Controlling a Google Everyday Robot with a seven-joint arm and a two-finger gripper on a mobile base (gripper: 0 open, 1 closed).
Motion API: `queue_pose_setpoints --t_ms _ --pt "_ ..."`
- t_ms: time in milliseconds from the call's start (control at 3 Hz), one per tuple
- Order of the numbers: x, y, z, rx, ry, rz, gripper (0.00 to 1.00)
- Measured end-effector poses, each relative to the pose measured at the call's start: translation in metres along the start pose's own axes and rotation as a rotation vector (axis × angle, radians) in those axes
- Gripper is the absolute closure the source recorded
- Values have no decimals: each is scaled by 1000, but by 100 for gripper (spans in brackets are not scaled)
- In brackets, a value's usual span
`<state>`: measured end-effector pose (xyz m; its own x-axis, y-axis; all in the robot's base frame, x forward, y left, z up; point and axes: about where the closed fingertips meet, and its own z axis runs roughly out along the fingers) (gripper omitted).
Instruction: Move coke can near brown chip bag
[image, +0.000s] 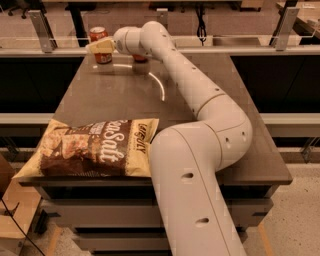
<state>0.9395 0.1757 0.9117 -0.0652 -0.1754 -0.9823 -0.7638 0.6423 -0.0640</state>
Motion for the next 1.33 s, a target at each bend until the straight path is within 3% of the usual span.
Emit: queue_pose_setpoints --t_ms 1000,1333 --pt "-2 22 16 -55 11 -10 0" --pt "-2 27 21 -70 13 -3 18"
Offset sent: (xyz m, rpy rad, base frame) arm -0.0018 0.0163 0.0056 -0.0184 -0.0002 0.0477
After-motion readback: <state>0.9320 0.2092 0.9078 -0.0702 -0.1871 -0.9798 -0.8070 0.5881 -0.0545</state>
